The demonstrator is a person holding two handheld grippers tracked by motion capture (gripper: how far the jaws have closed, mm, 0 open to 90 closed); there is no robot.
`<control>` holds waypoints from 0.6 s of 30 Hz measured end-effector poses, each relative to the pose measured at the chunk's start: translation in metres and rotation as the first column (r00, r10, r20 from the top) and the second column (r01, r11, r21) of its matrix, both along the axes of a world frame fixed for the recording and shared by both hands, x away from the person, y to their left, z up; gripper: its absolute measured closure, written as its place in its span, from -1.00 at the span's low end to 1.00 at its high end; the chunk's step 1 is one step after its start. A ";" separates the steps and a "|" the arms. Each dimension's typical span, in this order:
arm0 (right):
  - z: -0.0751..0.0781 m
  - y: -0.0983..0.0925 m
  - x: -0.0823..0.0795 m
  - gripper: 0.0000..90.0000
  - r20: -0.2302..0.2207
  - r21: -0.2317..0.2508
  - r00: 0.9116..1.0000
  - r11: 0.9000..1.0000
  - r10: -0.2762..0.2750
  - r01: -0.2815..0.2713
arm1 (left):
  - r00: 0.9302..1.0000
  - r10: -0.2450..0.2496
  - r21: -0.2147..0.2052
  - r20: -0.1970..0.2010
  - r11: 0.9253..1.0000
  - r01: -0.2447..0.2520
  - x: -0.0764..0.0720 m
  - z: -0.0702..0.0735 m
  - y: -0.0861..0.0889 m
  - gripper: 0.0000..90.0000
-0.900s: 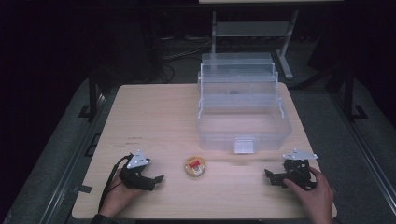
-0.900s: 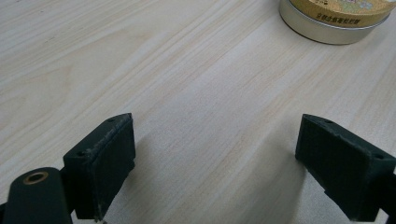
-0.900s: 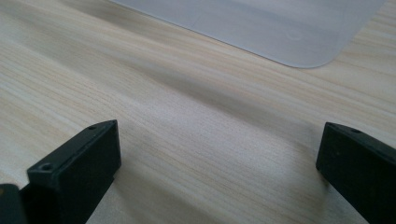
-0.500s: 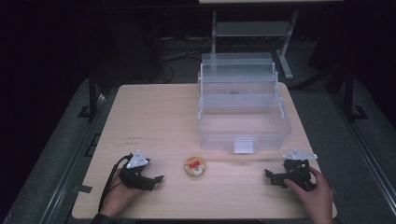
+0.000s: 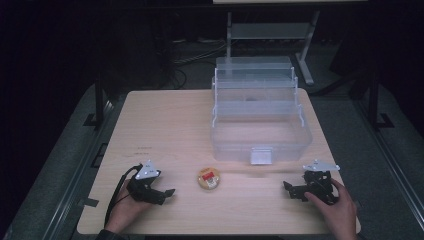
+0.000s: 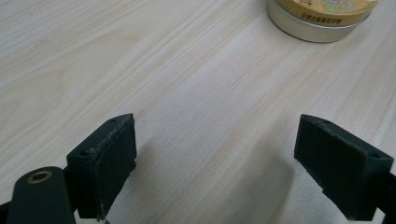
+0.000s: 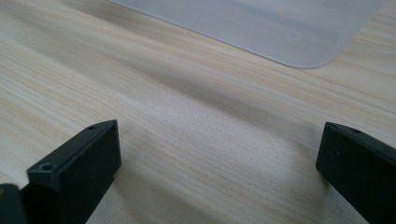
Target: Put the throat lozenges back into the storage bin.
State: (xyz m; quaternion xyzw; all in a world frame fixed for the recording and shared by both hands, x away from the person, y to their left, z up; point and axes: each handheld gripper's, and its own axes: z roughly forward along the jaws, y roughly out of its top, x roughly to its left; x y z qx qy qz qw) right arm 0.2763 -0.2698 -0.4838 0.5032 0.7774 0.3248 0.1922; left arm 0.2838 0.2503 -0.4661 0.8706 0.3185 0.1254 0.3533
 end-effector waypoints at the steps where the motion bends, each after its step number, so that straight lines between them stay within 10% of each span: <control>1: 0.000 0.000 0.000 -1.00 0.000 -0.001 1.000 1.000 0.001 -0.001 | 1.000 -0.006 0.004 -0.002 1.000 0.006 0.000 0.001 0.000 -0.72; 18: 0.000 0.000 0.000 -1.00 0.000 0.000 1.000 1.000 0.000 0.000 | 0.997 -0.052 0.038 -0.050 0.998 0.054 0.002 0.014 -0.008 -0.72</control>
